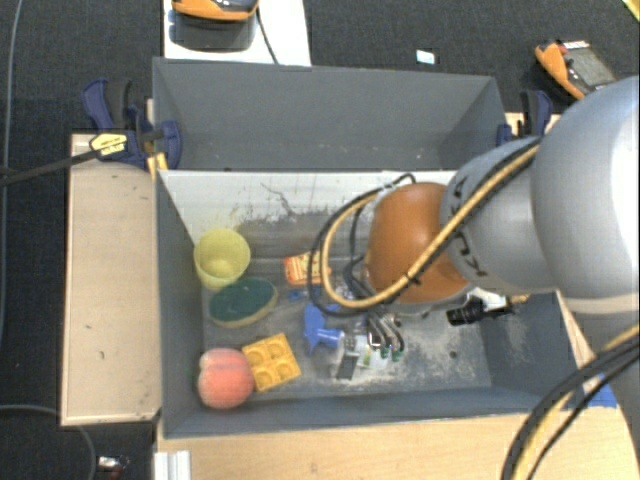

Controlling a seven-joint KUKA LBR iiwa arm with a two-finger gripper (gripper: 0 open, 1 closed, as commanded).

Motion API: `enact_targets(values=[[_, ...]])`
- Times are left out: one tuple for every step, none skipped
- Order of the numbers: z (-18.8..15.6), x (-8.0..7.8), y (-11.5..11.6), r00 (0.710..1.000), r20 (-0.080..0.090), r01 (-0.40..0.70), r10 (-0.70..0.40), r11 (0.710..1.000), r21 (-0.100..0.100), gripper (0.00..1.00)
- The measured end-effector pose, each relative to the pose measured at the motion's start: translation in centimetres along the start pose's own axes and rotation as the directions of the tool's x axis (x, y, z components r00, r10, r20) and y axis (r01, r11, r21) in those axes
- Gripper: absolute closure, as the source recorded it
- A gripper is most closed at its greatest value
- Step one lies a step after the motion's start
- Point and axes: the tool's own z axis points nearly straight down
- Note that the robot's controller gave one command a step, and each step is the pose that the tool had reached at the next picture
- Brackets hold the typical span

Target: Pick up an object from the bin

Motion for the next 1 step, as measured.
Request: enact_targets(values=[[-0.5, 2.42, 0.37, 1.0, 0.008, -0.002, 0.002, 1.0, -0.003, 0.0]])
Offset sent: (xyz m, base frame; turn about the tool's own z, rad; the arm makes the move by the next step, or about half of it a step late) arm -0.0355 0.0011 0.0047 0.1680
